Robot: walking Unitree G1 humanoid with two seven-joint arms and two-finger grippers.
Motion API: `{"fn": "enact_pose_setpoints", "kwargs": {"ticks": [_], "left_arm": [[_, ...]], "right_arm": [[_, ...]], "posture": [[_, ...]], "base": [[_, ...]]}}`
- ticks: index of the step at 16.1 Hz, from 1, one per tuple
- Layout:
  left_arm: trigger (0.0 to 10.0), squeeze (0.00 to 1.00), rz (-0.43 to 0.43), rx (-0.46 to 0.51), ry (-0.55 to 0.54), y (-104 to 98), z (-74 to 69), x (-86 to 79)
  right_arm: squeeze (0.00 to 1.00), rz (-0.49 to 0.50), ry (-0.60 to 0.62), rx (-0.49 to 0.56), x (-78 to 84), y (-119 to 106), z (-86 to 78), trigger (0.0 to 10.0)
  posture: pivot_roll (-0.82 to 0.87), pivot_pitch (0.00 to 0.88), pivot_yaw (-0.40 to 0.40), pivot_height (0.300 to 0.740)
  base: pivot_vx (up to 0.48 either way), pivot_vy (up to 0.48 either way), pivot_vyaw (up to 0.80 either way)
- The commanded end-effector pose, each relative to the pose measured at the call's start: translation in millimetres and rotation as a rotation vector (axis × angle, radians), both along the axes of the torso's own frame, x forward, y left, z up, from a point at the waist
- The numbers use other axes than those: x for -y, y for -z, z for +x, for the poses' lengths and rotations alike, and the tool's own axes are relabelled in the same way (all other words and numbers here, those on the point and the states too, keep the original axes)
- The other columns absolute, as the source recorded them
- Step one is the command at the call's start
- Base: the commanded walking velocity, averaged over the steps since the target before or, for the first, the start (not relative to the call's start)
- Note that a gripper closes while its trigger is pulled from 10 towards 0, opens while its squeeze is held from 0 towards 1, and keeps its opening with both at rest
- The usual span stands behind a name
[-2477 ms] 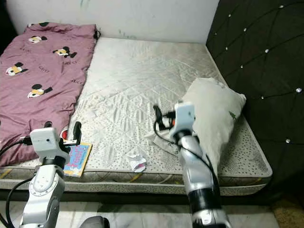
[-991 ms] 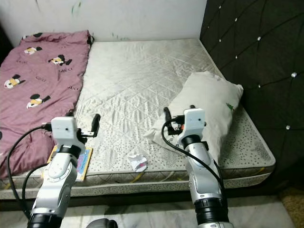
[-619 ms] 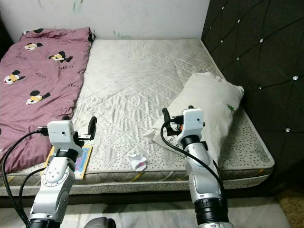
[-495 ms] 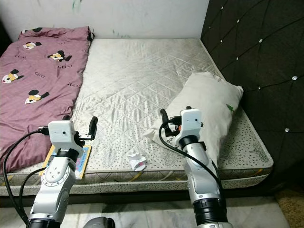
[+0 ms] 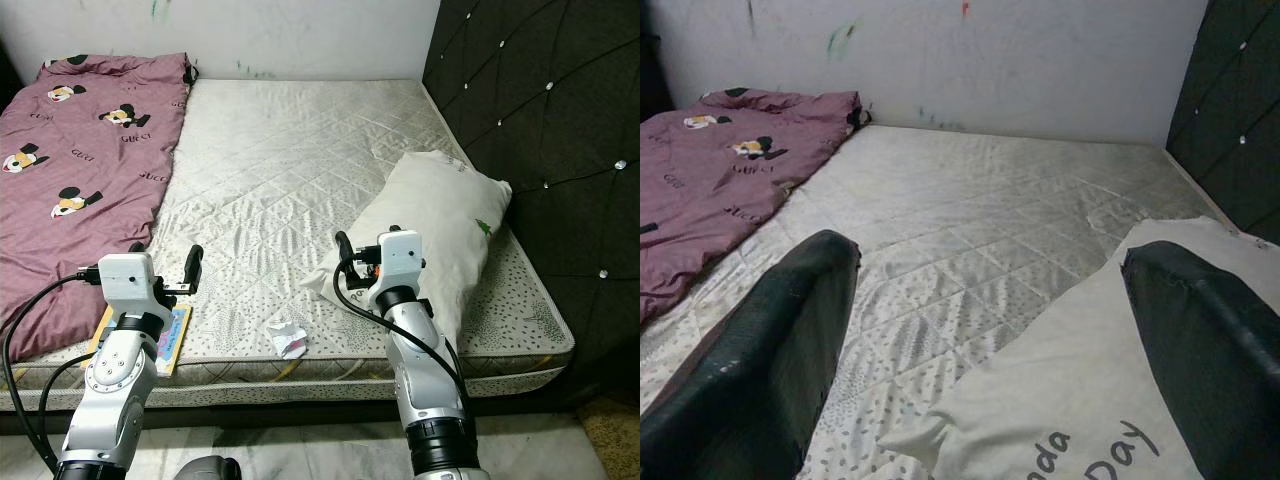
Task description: Clean up the room
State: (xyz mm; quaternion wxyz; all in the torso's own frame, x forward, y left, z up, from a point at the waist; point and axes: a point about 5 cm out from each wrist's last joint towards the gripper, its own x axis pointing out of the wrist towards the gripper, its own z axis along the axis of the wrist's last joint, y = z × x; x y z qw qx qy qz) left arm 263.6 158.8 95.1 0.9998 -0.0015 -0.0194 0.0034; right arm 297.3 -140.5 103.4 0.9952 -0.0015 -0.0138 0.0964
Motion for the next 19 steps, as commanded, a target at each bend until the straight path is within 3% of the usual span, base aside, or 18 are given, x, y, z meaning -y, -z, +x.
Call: {"fn": "enact_pose_setpoints", "kwargs": {"ticks": [1,11,14,19], "left_arm": [[10.0,0.00,-0.001,0.006,-0.005,-3.2,0.5,-0.5],[10.0,0.00,0.001,0.005,-0.007,-3.7,-1.0,-0.2],[10.0,0.00,0.002,0.006,-0.010,-4.1,-1.1,0.0],[10.0,0.00,0.002,0.008,-0.016,-4.2,-0.8,0.2]], "right_arm": [[0.00,-0.001,-0.004,0.026,-0.7,-8.2,2.3,10.0],[0.00,-0.010,-0.014,0.013,-2.3,-5.5,0.6,10.0],[0.00,-0.011,-0.021,0.016,-4.2,-6.4,1.5,10.0],[0.00,-0.005,-0.020,0.015,-2.4,-6.9,3.0,10.0]], "posture": [[-0.02,0.018,-0.013,0.740],[-0.01,0.032,-0.016,0.740],[-0.01,0.029,-0.023,0.740],[-0.01,0.025,-0.029,0.740]], "base": [[0.000,0.000,0.00],[0.000,0.000,0.00],[0.000,0.000,0.80],[0.000,0.000,0.00]]}}
